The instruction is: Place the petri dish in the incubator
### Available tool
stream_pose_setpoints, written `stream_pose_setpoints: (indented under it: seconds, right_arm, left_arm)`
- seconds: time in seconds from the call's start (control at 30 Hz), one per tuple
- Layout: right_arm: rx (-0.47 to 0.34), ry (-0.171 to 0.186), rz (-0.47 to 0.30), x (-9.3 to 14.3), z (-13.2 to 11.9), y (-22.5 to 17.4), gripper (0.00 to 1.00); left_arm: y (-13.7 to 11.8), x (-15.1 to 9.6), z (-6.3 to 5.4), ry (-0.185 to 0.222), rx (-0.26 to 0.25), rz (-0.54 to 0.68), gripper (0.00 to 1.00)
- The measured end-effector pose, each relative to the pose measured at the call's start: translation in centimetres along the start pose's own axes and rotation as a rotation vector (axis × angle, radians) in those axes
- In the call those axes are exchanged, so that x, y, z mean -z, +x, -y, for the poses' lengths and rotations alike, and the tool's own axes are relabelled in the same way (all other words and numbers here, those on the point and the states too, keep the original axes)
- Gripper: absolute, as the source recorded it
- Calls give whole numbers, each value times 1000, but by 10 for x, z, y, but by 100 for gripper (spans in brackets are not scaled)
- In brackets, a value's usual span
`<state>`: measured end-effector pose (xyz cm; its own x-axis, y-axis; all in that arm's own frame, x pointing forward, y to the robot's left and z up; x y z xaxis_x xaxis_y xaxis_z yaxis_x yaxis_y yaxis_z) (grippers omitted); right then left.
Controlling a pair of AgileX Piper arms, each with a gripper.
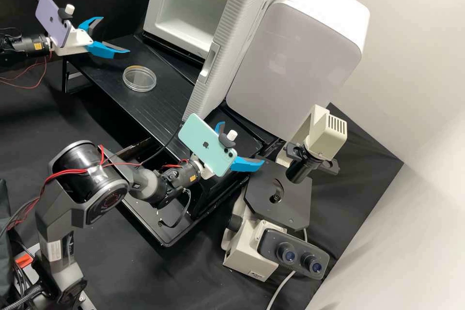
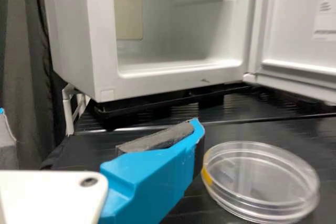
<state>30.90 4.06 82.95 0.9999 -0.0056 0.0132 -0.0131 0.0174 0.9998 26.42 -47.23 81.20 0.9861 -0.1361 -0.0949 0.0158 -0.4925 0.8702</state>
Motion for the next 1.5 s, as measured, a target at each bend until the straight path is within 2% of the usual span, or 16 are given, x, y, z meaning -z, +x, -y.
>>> stream_pose_setpoints:
  seconds: [0.27,0.37,0.57,0.7,1.0,1.2,1.5]
  right_arm:
    - [0,0,0,0,0,0,100]
    - [0,0,0,0,0,0,100]
    - [0,0,0,0,0,0,100]
    - [0,0,0,0,0,0,100]
    - [0,0,0,0,0,0,100]
    - [0,0,0,0,0,0,100]
    - [0,0,0,0,0,0,100]
  left_arm:
    - [-16,-12,-18,4,-70,77,100]
    - [-20,-15,-20,8,-84,95,100]
    - [-26,-24,-18,9,-78,132,100]
    - [-28,-35,-13,4,-58,180,100]
    - [-33,-64,6,1,21,314,100]
    - [-39,-71,15,2,65,354,100]
    - [-39,-71,19,1,85,350,100]
